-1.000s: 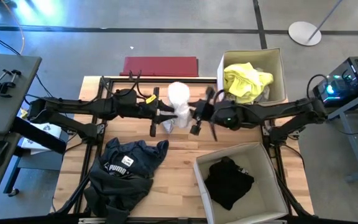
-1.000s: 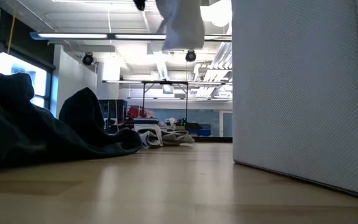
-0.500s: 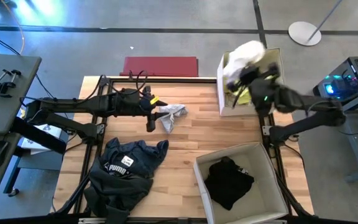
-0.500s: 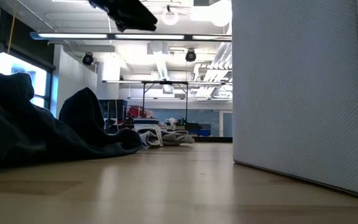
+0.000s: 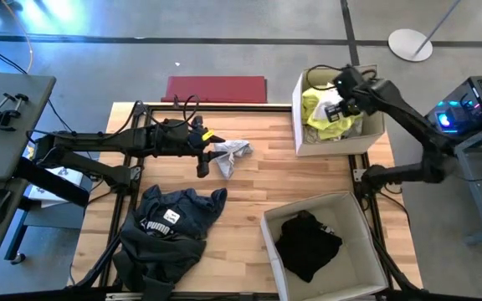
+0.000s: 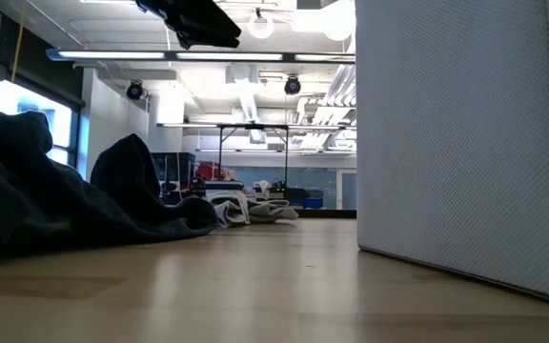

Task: Sort clothes
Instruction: Put the white shorts in the top white bin

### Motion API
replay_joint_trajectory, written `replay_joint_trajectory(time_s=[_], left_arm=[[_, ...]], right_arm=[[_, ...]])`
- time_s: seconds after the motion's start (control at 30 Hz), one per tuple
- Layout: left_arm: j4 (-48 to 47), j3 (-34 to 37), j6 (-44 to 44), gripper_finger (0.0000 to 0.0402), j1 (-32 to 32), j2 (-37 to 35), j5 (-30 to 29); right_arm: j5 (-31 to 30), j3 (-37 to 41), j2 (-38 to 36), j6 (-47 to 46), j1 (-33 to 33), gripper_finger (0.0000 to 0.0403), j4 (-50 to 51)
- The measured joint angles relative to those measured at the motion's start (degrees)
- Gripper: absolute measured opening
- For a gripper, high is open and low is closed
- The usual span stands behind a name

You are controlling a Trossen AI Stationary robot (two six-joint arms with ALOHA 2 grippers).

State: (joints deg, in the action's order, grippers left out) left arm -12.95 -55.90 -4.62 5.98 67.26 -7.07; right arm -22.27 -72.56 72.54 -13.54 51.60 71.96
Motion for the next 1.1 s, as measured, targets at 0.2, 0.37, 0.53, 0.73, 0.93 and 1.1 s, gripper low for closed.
replay_joint_trajectory(time_s=[0.2,0.37,0.53,0.73,0.93,1.1], left_arm=[[-1.4,0.0,0.0,0.0169,0.0,0.0,0.0],[-3.5,0.0,0.1,0.0169,0.0,0.0,0.0],[-5.0,0.0,1.4,0.0169,0.0,0.0,0.0],[-5.3,0.0,1.4,0.0169,0.0,0.0,0.0],[-5.3,0.0,1.4,0.0169,0.0,0.0,0.0],[-4.8,0.0,2.0,0.0169,0.0,0.0,0.0]], right_arm=[[1.7,0.3,7.1,1.3,-1.1,0.0009,0.5],[1.4,0.2,13.7,1.3,0.6,0.0012,3.5],[-0.3,0.2,17.6,0.7,1.5,0.0048,6.6],[0.3,0.3,15.9,2.3,1.4,0.0148,6.9],[2.0,-1.4,10.5,0.2,-0.3,0.0209,6.7],[-1.5,-6.7,5.1,-6.2,-3.5,0.0210,9.1]])
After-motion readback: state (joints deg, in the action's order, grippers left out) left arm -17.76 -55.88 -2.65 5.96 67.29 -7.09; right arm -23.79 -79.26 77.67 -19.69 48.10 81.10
